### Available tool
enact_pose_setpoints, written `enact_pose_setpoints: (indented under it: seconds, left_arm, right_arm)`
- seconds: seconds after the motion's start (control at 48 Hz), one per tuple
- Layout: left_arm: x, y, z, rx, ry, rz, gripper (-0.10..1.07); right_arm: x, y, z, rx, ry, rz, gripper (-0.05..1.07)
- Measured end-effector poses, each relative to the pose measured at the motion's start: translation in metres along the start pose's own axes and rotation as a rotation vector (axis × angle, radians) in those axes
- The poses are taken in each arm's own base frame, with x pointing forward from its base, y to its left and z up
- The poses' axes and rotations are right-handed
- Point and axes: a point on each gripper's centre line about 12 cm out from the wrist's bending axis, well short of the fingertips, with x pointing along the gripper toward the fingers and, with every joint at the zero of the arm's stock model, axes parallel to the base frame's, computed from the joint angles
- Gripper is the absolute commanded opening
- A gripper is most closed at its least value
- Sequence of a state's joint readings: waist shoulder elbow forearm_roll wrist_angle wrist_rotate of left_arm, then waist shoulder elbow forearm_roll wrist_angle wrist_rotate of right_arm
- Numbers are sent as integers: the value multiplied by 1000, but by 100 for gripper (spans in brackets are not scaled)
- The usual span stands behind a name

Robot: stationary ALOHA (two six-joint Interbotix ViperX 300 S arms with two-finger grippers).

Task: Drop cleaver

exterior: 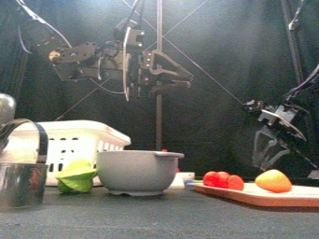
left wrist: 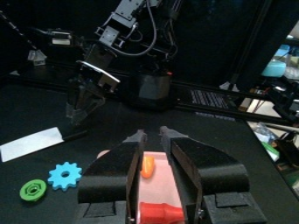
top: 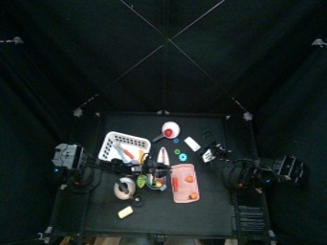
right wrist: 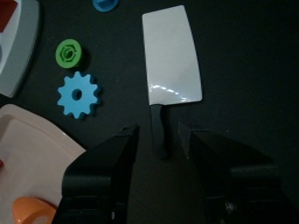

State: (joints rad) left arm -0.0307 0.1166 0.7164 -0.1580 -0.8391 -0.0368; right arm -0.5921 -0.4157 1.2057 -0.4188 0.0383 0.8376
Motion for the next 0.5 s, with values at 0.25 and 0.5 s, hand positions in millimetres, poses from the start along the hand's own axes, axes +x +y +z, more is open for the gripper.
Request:
enact_pose_setpoints:
  seconds: [0.25, 0.5]
  left_arm:
    - [4, 0, -1, 1, 0, -1, 67]
    - [4, 0, -3, 2, 5, 0, 67]
  right_arm:
    - [0, 1, 1, -9, -1, 0, 79]
    - [0, 1, 1, -28, -1, 0, 79]
